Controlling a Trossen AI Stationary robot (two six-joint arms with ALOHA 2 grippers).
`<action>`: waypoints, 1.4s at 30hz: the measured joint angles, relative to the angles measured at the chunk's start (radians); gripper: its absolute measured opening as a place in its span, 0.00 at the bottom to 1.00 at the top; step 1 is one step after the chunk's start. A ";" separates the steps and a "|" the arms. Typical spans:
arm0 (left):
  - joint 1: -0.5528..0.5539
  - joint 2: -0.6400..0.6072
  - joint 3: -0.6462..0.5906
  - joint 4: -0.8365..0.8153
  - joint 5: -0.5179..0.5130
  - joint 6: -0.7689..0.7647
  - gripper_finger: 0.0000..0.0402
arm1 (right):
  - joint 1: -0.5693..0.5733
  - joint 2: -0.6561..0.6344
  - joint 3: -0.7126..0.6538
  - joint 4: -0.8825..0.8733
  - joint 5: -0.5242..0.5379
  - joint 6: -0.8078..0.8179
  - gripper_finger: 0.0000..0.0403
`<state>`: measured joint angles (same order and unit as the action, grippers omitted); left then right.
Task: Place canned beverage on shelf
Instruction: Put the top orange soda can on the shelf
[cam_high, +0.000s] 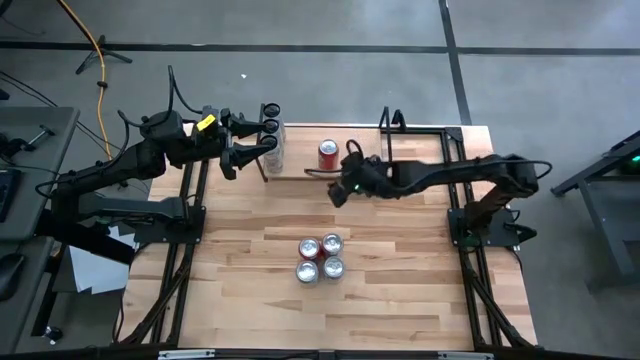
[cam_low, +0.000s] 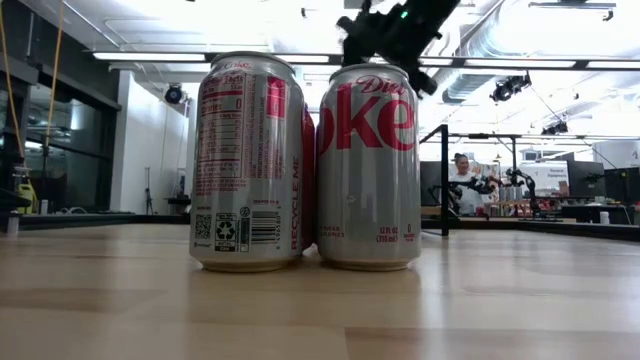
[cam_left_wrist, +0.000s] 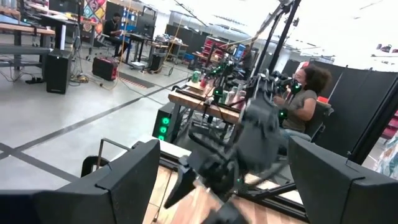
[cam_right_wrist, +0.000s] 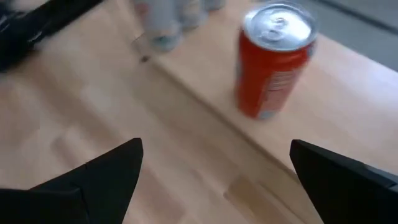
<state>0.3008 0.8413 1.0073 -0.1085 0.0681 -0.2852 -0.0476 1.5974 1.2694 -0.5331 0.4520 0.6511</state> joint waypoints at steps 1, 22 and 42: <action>0.000 0.000 0.000 0.000 0.000 0.000 0.76 | 0.008 0.022 0.000 -0.004 0.056 0.037 0.97; 0.000 0.000 0.000 -0.004 0.000 -0.002 0.76 | -0.003 0.355 0.209 -0.029 0.423 0.336 0.97; -0.001 0.000 0.000 -0.003 0.010 -0.027 0.76 | -0.100 0.354 0.209 0.059 0.381 0.309 0.96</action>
<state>0.3000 0.8413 1.0077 -0.1116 0.0780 -0.3119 -0.1473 1.9518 1.4784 -0.4736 0.8333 0.9604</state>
